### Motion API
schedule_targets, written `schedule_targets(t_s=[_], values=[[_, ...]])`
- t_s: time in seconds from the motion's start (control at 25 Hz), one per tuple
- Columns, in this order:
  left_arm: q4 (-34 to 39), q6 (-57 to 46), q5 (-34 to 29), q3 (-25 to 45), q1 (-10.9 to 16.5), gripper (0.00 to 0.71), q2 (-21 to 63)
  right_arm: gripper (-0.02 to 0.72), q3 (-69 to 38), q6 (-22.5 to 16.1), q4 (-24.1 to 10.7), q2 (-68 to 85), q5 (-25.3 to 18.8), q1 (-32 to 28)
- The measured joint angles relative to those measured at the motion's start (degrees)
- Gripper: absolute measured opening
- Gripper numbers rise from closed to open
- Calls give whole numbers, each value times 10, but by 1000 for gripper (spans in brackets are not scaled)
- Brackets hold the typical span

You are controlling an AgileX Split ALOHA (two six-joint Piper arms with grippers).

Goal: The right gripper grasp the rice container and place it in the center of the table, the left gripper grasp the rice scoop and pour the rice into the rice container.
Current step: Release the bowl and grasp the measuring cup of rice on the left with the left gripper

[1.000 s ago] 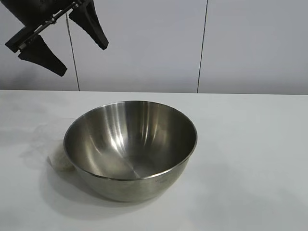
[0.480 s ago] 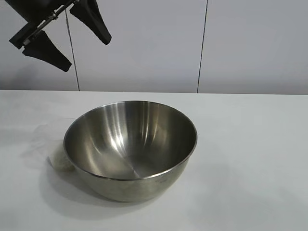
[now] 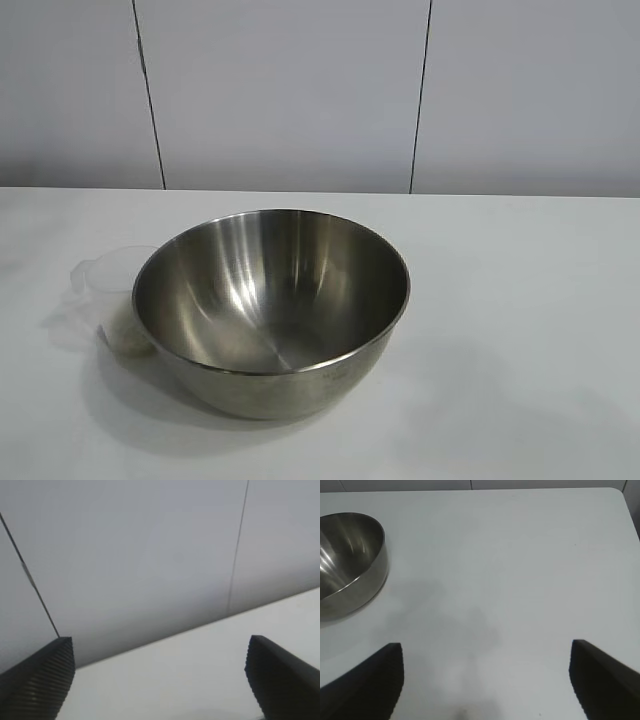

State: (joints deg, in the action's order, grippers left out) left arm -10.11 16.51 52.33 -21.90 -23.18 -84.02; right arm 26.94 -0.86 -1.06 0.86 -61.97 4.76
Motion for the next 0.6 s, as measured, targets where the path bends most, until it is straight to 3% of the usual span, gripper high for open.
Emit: schedule_targets(t_s=[0.08,0.12,0.36,0.6], values=[[1,-8,94,62,6,619,-14,617,0,0,0,0,0,0],[1,-12,111,88,10,596,-25,617,0,0,0,0,0,0],[14,-22,124,166,16,545,-100,610,0,0,0,-1,0,0],[-3,11,129,172,16,540,-172,610,0,0,0,-1,0,0]])
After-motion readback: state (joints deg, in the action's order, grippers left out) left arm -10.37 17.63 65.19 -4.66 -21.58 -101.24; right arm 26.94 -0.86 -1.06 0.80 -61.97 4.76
